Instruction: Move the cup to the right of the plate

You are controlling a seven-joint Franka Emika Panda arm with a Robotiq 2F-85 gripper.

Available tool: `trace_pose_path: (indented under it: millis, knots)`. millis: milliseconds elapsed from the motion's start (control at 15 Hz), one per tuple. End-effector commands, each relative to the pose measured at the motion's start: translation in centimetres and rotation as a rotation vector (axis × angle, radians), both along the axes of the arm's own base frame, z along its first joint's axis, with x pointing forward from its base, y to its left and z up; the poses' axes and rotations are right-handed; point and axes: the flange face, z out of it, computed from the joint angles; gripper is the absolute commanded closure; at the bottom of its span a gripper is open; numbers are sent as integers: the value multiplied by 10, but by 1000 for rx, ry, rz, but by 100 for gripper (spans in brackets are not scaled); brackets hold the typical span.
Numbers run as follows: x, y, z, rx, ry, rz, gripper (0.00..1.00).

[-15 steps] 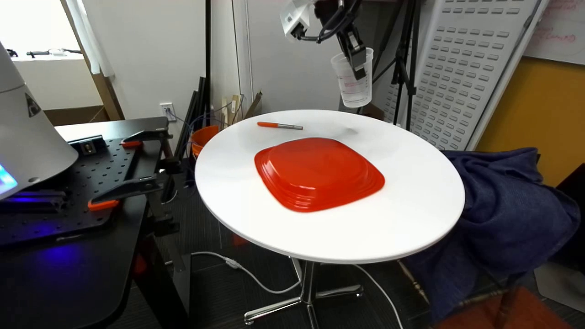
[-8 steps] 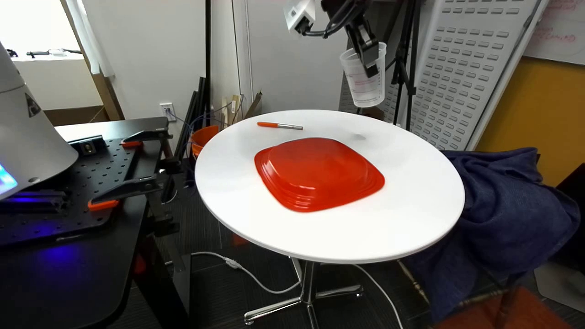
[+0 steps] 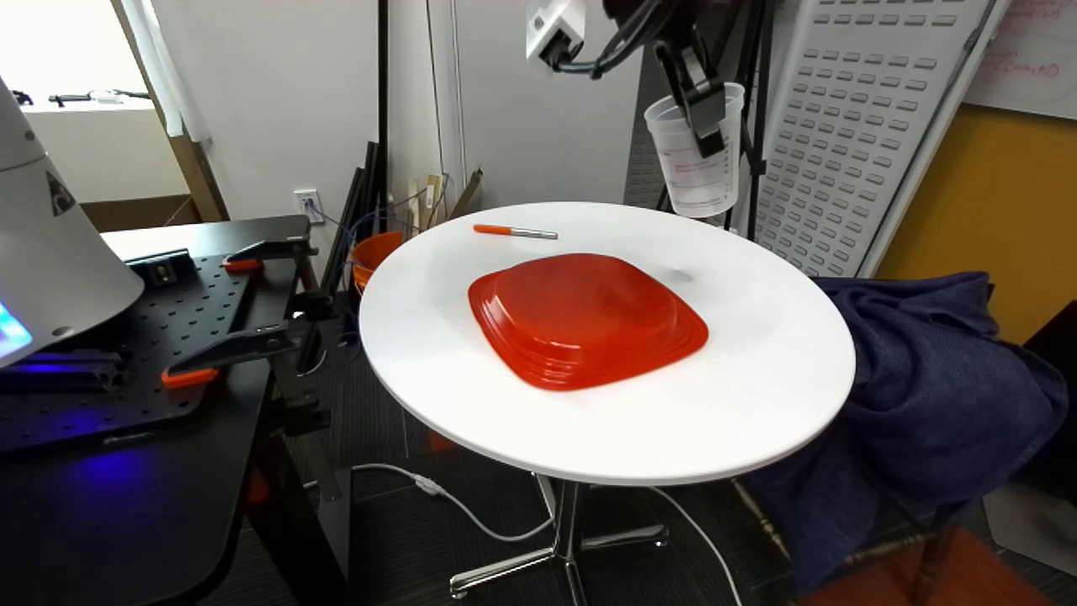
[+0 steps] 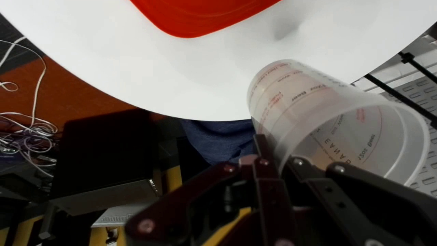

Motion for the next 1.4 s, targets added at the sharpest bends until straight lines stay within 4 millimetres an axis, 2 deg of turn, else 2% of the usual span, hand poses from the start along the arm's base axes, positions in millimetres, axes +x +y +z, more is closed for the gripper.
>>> trace_pose_path:
  millis: [0, 400, 867, 1333]
  knots:
    - [-10, -19, 3, -4, -12, -24, 99]
    - [-16, -57, 2, 38, -2, -83, 99]
    - [-15, -91, 1, 136, 78, -95, 99]
    - [-14, -119, 3, 154, 167, -168, 99]
